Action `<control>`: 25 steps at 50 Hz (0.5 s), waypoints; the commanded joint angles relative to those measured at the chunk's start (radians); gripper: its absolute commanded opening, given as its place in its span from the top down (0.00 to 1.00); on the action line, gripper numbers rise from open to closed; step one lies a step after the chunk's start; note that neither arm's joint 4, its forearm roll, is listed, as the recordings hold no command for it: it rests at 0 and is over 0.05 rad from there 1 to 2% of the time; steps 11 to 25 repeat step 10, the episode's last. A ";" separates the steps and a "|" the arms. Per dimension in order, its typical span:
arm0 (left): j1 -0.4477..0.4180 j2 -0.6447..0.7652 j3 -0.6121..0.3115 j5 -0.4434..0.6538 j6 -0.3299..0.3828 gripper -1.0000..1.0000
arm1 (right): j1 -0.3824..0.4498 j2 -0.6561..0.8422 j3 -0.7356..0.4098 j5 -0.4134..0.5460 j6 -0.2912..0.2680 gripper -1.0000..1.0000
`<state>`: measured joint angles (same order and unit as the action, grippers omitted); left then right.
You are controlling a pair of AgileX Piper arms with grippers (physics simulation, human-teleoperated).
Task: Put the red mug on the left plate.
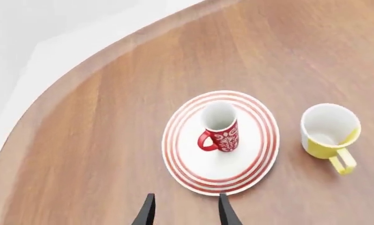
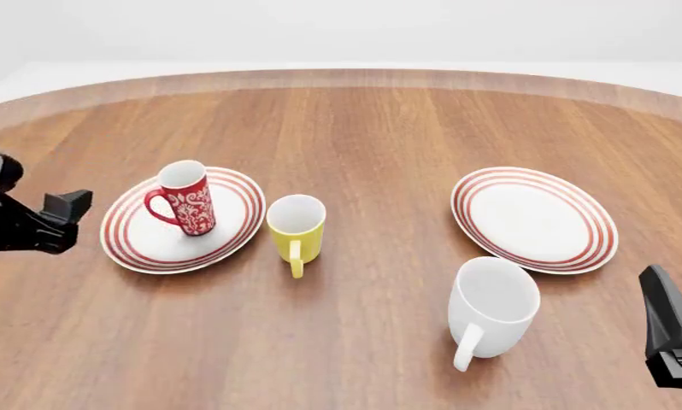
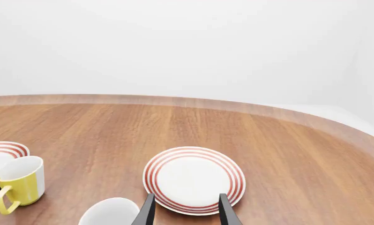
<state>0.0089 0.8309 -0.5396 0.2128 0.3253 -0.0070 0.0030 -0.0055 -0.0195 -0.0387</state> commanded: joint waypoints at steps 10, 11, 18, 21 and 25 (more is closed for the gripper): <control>-0.070 -0.493 -0.331 0.618 -0.066 0.00 | 0.000 0.000 0.000 0.000 0.000 0.00; -0.070 -0.493 -0.331 0.618 -0.066 0.00 | 0.000 0.000 0.000 0.000 0.000 0.00; -0.070 -0.493 -0.331 0.618 -0.066 0.00 | 0.000 0.000 0.000 0.000 0.000 0.00; -0.070 -0.493 -0.331 0.618 -0.066 0.00 | 0.000 0.000 0.000 0.000 0.000 0.00; -0.070 -0.493 -0.331 0.618 -0.066 0.00 | 0.000 0.000 0.000 0.000 0.000 0.00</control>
